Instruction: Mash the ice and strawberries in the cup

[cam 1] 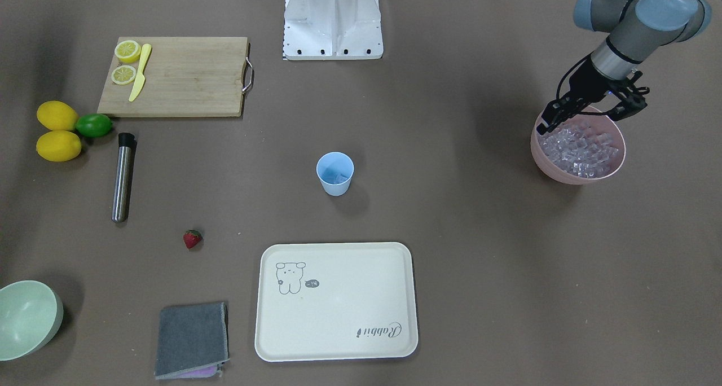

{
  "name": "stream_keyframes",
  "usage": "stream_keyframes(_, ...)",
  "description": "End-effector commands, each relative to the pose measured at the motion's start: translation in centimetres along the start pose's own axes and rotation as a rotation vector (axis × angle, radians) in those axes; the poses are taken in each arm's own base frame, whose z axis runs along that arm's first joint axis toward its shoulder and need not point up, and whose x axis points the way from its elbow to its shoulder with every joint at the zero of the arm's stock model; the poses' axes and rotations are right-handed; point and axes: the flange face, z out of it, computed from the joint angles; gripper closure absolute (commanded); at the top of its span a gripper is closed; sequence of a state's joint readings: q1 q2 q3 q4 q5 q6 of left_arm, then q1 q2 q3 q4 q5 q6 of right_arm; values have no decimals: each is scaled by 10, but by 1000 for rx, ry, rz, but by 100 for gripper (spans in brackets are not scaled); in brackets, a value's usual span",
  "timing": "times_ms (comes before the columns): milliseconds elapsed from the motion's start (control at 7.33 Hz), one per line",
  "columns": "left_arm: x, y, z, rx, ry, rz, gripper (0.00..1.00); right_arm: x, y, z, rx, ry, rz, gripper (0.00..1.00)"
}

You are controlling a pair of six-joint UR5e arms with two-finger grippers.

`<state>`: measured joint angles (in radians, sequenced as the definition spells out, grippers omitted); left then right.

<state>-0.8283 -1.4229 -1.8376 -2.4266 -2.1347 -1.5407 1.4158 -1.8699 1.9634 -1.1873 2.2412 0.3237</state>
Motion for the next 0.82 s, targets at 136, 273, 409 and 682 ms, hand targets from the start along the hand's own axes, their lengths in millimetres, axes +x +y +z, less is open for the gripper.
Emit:
stream_keyframes(136, 29, -33, -41, 10, 73, 196, 100, 0, 0, 0, 0, -1, 0, 0)
stream_keyframes(273, 74, -39, -41, 21, 92, 327, 100, 0, 0, 0, 0, 0, 0, 0)
stream_keyframes(409, 136, -44, -40, 24, 94, 381, 100, 0, 0, 0, 0, 0, 1, 0)
stream_keyframes(682, 225, -21, -30, -8, 130, 427, 100, 1, 0, 1, -3, 1, 7, 0)
